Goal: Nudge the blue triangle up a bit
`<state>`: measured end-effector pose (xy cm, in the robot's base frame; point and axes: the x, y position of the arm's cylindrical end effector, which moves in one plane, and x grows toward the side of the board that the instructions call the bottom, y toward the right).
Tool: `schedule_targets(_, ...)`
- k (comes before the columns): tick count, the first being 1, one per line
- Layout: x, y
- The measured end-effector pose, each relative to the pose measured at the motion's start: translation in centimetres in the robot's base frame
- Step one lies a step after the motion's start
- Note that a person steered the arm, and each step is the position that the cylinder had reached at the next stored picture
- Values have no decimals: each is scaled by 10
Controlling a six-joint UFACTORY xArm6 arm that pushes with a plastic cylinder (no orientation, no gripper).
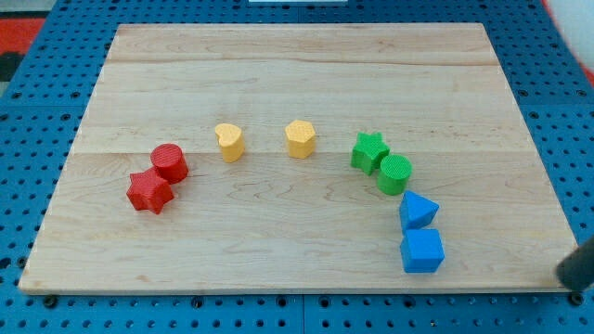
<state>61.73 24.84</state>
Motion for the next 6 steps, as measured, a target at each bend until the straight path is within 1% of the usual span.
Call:
schedule_targets(1, -4, -119)
schedule_targets(2, -19, -118)
schedule_targets(3, -53, -103)
schedule_targets(4, -48, -97)
schedule_targets(5, -14, -82)
schedule_targets(6, -7, -153)
